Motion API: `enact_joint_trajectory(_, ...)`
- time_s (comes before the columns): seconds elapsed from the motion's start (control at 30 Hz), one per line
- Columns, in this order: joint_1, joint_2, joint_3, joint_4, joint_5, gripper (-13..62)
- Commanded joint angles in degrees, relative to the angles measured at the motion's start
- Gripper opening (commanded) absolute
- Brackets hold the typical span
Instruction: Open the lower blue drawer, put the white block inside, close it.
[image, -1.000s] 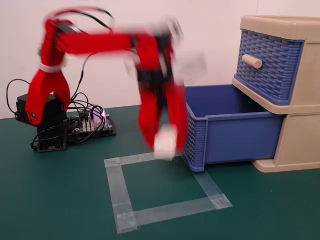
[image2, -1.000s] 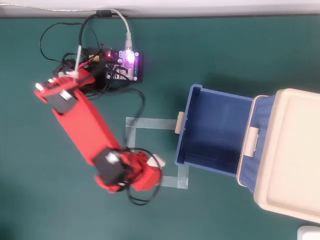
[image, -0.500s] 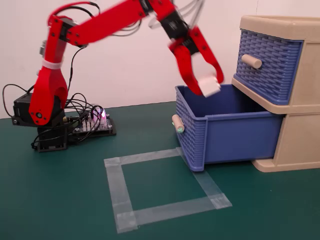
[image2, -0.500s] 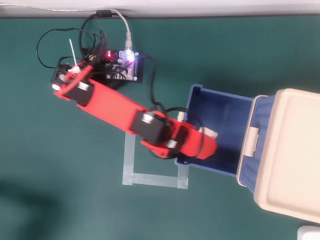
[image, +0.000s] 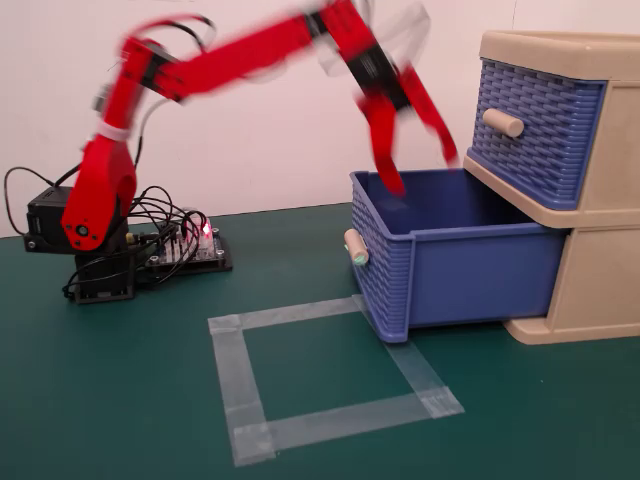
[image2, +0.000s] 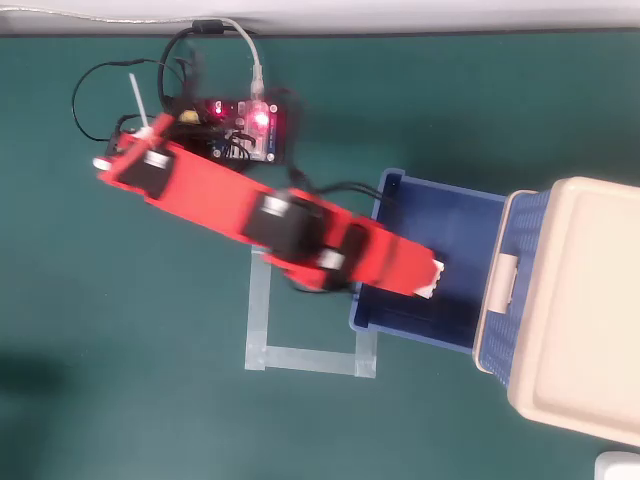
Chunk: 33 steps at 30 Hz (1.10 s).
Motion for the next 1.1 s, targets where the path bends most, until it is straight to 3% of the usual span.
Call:
enact_joint_trajectory(0.0, -0.88, 10.20, 0.70, 16.52, -1.41, 34.1)
enact_joint_trajectory(0.07, -0.79, 13.27, 3.69, 26.46, -8.53, 34.1)
enact_joint_trajectory(0.2, -0.44, 13.80, 16.70, 25.05, -17.84, 34.0)
enact_joint_trajectory(0.37, -0.62, 1.67, 19.42, 12.30, -16.70, 33.9)
enact_joint_trajectory(0.63, -3.43, -17.58, 0.44, -9.84, -14.06, 34.1)
enact_joint_trajectory(0.83, -5.01, -33.40, -24.17, -21.62, -14.06, 34.1)
enact_joint_trajectory(0.97, -4.48, -33.66, -32.78, -16.87, -14.24, 34.4)
enact_joint_trajectory(1.07, -1.05, -25.40, -33.57, 0.70, -14.41, 34.2)
